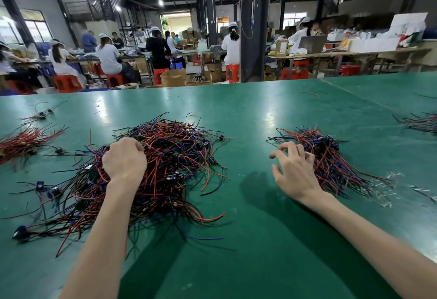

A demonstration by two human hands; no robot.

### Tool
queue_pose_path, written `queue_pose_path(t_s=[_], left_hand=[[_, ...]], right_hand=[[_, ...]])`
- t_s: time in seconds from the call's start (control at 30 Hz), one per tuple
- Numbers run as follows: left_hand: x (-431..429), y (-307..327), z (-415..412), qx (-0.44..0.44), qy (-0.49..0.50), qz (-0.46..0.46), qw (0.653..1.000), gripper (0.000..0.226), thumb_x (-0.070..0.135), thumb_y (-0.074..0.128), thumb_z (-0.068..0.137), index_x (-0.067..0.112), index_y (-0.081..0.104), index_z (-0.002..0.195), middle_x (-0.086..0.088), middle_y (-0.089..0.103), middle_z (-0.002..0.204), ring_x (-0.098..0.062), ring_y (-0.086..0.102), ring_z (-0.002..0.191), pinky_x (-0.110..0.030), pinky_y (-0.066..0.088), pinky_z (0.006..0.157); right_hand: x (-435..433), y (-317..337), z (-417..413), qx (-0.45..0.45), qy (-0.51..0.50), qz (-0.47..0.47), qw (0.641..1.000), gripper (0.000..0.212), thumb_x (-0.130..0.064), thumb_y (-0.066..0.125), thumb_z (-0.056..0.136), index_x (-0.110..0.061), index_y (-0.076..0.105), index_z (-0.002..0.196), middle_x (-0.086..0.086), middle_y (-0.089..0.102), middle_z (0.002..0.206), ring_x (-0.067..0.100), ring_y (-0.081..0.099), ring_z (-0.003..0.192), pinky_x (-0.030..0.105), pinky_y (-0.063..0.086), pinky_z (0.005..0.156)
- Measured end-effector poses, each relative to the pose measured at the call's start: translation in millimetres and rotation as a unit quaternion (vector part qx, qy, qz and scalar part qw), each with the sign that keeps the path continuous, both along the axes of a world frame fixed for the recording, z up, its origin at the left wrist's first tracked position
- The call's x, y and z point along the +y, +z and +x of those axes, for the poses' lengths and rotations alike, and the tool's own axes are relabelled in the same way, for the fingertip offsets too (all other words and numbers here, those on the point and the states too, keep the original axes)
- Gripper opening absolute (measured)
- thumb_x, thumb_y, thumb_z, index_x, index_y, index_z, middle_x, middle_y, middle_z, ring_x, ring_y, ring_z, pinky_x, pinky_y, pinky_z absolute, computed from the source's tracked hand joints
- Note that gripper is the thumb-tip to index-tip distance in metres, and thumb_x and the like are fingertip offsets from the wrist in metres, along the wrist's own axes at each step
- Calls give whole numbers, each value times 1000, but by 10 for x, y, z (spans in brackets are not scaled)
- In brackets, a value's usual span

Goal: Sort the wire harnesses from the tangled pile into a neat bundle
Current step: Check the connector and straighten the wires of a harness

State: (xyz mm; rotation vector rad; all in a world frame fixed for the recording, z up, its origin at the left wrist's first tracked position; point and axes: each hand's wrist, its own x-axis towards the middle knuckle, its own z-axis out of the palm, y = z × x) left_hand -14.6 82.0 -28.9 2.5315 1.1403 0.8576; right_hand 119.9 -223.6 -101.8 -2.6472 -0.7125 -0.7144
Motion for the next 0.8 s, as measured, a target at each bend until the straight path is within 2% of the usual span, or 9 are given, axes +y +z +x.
queue_pose_path(t_s=[0.07,0.17,0.23,0.3,0.37,0.5,0.6,0.73,0.8], left_hand=[[13,-9,3,-38,-13,-15,999,20,9,58,89,16,74,99,-17,69,100,-41,62,92,-45,51,82],[36,-36,17,-45,-42,-30,998,21,12,58,90,16,71,105,-16,69,102,-39,62,94,-45,52,83],[24,-49,24,-67,-57,-22,996,21,14,57,91,14,71,107,-17,70,101,-39,62,93,-44,50,83],[21,-38,31,-125,-64,8,990,22,14,54,94,11,72,105,-19,70,95,-39,61,87,-44,49,84],[18,1,31,-196,-85,22,977,23,13,53,95,8,71,107,-18,71,96,-37,62,84,-41,48,85],[-31,90,30,-311,-146,-27,939,27,14,53,96,5,65,119,-10,68,115,-20,64,103,-29,48,94],[-67,132,24,-375,-156,-35,913,30,16,51,96,10,62,123,-3,65,120,-5,58,106,-14,43,93],[-28,181,14,-430,-174,-26,886,33,15,48,95,15,59,127,0,62,124,-8,57,110,-21,46,95],[1,195,20,-445,-203,-58,870,34,11,49,93,15,55,127,2,58,126,-8,56,114,-22,46,97]], right_hand=[[-13,-12,4,13,6,8,1000,23,-19,59,86,-17,64,108,7,46,121,23,39,113,38,25,89],[-20,-19,2,25,15,18,999,22,-18,59,86,-17,64,106,6,46,120,22,38,113,37,25,88],[-20,-22,1,30,21,20,999,21,-18,59,86,-17,64,106,5,46,120,22,39,112,37,25,88],[-18,-21,-7,34,27,24,999,20,-18,59,86,-17,64,105,4,46,120,21,39,112,37,25,89],[-15,-19,-19,35,31,32,998,19,-17,59,86,-17,64,105,4,47,119,21,40,112,36,25,89],[-3,-12,-23,45,42,51,997,18,-15,59,86,-16,64,104,3,47,117,21,40,111,32,22,84],[3,-9,-27,60,50,69,995,18,-14,61,86,-17,65,103,3,48,116,21,41,111,33,25,86],[5,-10,-32,67,52,80,993,19,-13,61,85,-17,65,103,2,49,115,20,42,112,33,27,86],[6,-11,-31,69,54,85,992,18,-12,61,85,-17,66,102,2,49,115,20,42,112,31,26,84]])
